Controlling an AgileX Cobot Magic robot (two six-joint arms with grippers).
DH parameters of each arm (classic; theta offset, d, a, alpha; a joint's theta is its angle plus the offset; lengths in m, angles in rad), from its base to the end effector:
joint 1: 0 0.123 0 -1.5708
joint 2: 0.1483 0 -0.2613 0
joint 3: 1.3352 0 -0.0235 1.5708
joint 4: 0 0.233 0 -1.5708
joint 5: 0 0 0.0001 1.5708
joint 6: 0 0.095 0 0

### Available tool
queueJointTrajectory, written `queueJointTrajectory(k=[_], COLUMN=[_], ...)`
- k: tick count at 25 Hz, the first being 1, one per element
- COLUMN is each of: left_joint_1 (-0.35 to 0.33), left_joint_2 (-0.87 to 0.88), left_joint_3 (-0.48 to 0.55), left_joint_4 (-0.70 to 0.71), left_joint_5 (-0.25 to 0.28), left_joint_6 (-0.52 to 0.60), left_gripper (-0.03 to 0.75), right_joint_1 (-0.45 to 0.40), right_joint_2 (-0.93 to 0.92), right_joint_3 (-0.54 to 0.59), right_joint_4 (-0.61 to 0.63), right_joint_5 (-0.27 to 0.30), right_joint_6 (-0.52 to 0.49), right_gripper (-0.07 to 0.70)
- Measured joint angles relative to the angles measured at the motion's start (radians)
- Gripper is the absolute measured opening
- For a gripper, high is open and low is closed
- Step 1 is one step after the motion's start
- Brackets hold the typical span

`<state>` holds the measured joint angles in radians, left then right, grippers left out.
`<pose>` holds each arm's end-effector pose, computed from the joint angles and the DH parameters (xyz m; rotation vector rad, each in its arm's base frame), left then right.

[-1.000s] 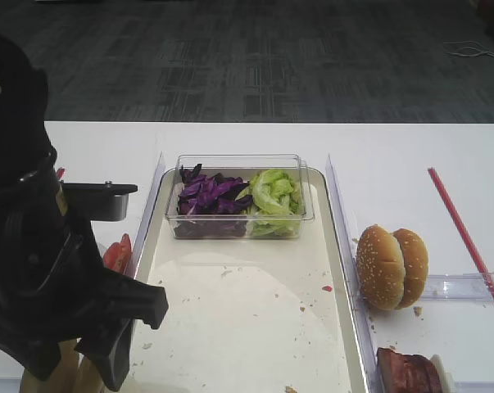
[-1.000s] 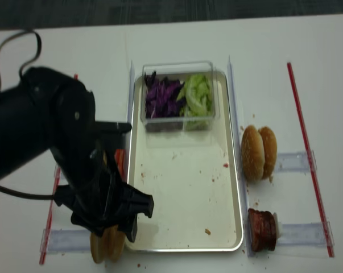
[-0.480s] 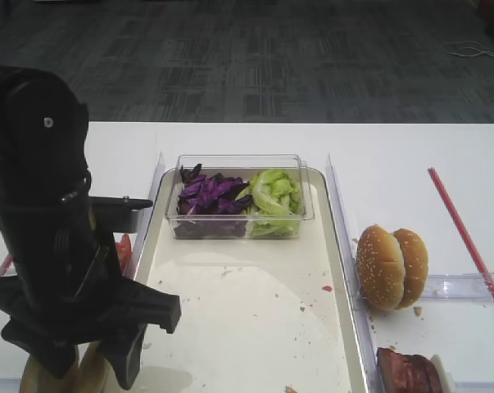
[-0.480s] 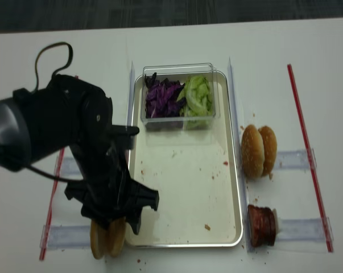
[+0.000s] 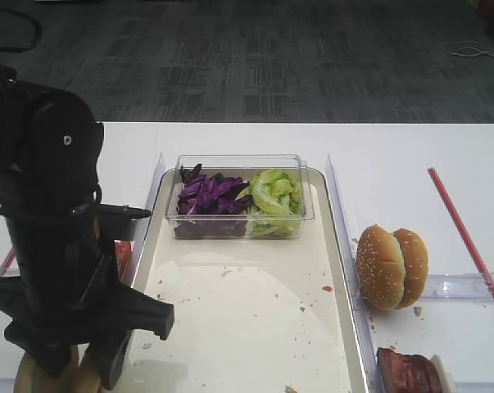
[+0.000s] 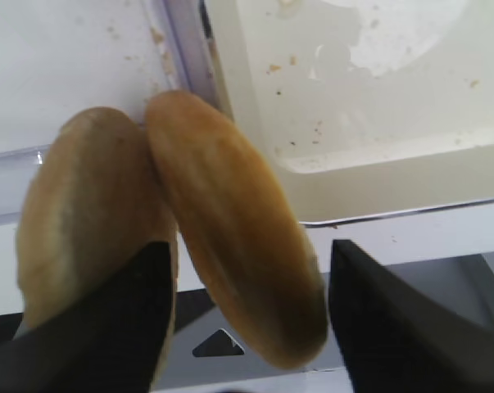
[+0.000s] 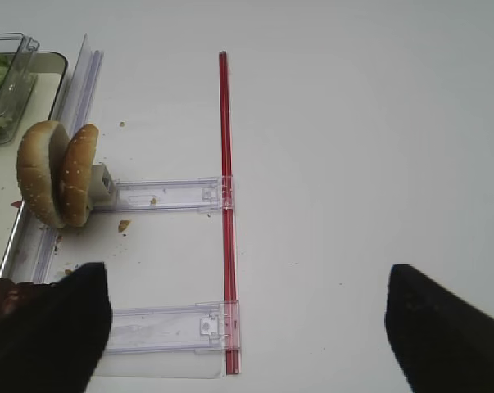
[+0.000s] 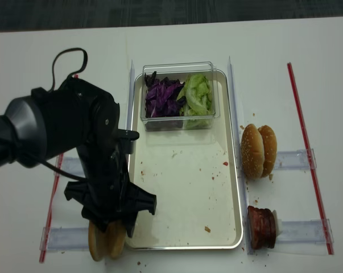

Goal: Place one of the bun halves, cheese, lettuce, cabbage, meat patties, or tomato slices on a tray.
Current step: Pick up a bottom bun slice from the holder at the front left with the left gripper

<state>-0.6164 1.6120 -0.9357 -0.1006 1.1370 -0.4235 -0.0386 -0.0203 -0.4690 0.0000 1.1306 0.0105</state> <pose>0.1920 -0.1467 0.1762 -0.2124 -2.9558 -0.0012 0.0041 -0.0002 0.2530 0.0522 2.1242 -0.0166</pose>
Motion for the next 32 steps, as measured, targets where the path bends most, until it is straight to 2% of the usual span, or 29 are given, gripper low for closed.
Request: queueJointTrajectory(k=[10,16,21,32], left_joint_1=[0.000,0.000,0.000,0.000], left_joint_2=[0.000,0.000,0.000,0.000], left_joint_3=[-0.002,-0.002,-0.002,-0.002], left_joint_4=[0.050,0.060,0.071,0.071], left_joint_5=[0.018,0.025,0.030,0.037], left_joint_6=[-0.040,-0.042,-0.042,-0.042], left_gripper=[0.197,0.116,0.081,0.075], right_joint_1=[0.000,0.000,0.000,0.000], right_joint_2=[0.000,0.000,0.000,0.000], right_joint_3=[0.000,0.000,0.000,0.000], right_joint_4=[0.000,0.000,0.000,0.000], right_joint_5=[0.000,0.000,0.000,0.000], right_joint_6=[0.000,0.000,0.000,0.000], right_gripper=[0.698,0.698,0.698,0.698])
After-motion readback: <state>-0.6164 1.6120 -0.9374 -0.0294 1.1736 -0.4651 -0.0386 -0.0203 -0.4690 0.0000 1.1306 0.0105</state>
